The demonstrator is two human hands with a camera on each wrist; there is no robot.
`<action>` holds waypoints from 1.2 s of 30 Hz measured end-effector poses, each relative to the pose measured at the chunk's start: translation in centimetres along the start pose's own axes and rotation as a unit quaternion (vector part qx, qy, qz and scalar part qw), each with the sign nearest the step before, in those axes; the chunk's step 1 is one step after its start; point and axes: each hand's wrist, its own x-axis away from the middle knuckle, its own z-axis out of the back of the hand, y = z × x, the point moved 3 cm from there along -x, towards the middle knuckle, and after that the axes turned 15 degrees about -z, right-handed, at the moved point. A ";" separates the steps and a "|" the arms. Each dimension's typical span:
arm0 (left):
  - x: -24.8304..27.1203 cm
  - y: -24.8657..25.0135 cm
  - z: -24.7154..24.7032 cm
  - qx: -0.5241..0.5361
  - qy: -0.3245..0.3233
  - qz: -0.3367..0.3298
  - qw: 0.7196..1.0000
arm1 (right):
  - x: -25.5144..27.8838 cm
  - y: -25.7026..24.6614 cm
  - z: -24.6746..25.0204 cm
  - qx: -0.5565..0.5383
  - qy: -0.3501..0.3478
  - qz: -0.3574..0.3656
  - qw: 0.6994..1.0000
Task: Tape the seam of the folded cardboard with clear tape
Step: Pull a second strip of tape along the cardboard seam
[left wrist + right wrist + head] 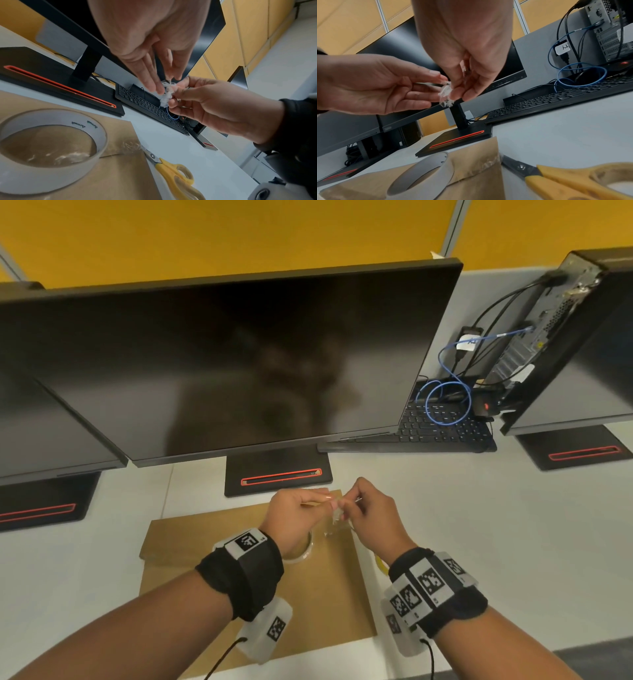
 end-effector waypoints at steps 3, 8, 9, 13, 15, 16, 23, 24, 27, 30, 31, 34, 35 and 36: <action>0.1 0.4 -0.1 -0.005 0.043 -0.018 0.999 | -0.1 0.1 -0.1 -0.004 -0.005 -0.001 1.000; -0.8 -0.8 1.6 -0.064 0.032 0.018 0.997 | -1.6 2.2 2.6 -0.063 0.051 -0.075 0.994; -0.8 -1.5 2.0 -0.101 -0.002 0.030 0.994 | -1.9 2.5 3.1 -0.055 0.050 -0.083 0.994; -0.3 -4.8 2.8 -0.247 -0.118 0.058 0.960 | -3.7 4.5 3.8 -0.008 0.062 -0.127 0.990; 0.2 -5.9 2.7 -0.311 -0.199 0.062 0.927 | -4.7 5.6 3.7 0.024 0.060 -0.153 0.986; 0.5 -6.3 2.6 -0.339 -0.234 0.065 0.909 | -5.1 6.1 3.6 0.040 0.054 -0.166 0.984; 1.5 -7.8 1.7 -0.433 -0.282 0.027 0.856 | -5.9 7.6 3.0 0.140 -0.002 -0.211 0.967; 1.6 -7.9 1.7 -0.424 -0.276 0.025 0.862 | -5.8 7.5 3.0 0.156 0.000 -0.208 0.966; 1.8 -7.9 2.4 -0.374 -0.223 0.022 0.900 | -5.1 6.7 3.3 0.168 0.055 -0.165 0.970; 1.8 -6.8 3.1 -0.276 -0.147 0.003 0.950 | -3.8 5.2 2.9 0.128 0.055 -0.089 0.986; 1.9 -6.4 3.3 -0.236 -0.124 -0.004 0.964 | -3.4 4.4 2.5 0.103 0.024 -0.068 0.992; 2.0 -5.3 3.8 -0.111 -0.068 -0.019 0.991 | -2.1 1.8 1.1 0.025 -0.088 -0.028 0.995; 2.1 -4.9 3.9 -0.074 -0.055 -0.018 0.996 | -1.9 0.9 0.7 0.012 -0.111 -0.015 0.994; 2.2 -4.5 4.0 -0.043 -0.046 -0.021 0.998 | -1.7 0.1 0.3 0.005 -0.128 -0.002 0.992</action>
